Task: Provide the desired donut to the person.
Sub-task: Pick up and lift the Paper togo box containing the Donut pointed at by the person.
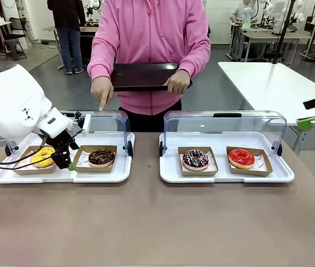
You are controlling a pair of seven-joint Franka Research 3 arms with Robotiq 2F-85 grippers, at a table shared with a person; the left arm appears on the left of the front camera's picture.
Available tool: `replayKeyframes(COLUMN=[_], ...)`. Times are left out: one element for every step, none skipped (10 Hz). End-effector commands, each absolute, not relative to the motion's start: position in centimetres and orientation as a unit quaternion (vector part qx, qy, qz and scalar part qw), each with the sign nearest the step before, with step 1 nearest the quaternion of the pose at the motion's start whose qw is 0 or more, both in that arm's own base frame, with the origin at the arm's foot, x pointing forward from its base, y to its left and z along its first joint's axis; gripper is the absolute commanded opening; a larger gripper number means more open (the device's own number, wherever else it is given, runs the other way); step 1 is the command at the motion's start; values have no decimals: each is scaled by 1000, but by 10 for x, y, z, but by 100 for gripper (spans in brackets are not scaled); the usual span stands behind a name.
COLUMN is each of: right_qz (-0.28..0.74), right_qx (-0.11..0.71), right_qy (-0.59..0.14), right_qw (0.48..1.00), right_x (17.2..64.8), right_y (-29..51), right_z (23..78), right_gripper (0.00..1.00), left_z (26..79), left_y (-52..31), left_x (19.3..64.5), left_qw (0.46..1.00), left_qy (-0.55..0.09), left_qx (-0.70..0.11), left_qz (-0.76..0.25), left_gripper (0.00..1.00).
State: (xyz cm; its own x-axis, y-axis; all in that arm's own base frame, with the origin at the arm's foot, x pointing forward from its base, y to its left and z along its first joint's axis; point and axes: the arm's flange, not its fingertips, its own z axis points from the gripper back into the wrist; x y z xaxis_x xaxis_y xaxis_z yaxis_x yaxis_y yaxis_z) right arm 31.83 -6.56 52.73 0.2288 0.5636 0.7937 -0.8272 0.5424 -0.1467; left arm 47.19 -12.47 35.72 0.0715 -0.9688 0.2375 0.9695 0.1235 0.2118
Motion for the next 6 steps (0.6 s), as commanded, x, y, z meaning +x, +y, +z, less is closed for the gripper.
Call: replayKeyframes(right_qz=[453, 453, 453, 453, 453, 453], right_qx=[161, 161, 161, 161, 161, 161], right_qy=[-425, -425, -425, -425, -425, -425], right_qw=[767, 767, 767, 767, 767, 767], right_x=[320, 320, 320, 320, 320, 320], right_y=[-66, -66, -66, -66, -66, -66], right_z=[526, 526, 526, 526, 526, 526], right_gripper=[100, 100, 100, 100, 100, 100], left_z=[351, 347, 343, 341, 339, 334], left_y=[-121, -121, -120, -122, -122, -123], left_x=[484, 488, 491, 492, 493, 495], left_qw=[719, 719, 723, 725, 724, 725], left_qy=[-156, -160, -152, -145, -142, -137], left_qx=[-5, -9, -7, -6, -5, -6], left_qz=[-677, -677, -674, -674, -675, -674], left_gripper=[100, 100, 100, 100, 100, 100])
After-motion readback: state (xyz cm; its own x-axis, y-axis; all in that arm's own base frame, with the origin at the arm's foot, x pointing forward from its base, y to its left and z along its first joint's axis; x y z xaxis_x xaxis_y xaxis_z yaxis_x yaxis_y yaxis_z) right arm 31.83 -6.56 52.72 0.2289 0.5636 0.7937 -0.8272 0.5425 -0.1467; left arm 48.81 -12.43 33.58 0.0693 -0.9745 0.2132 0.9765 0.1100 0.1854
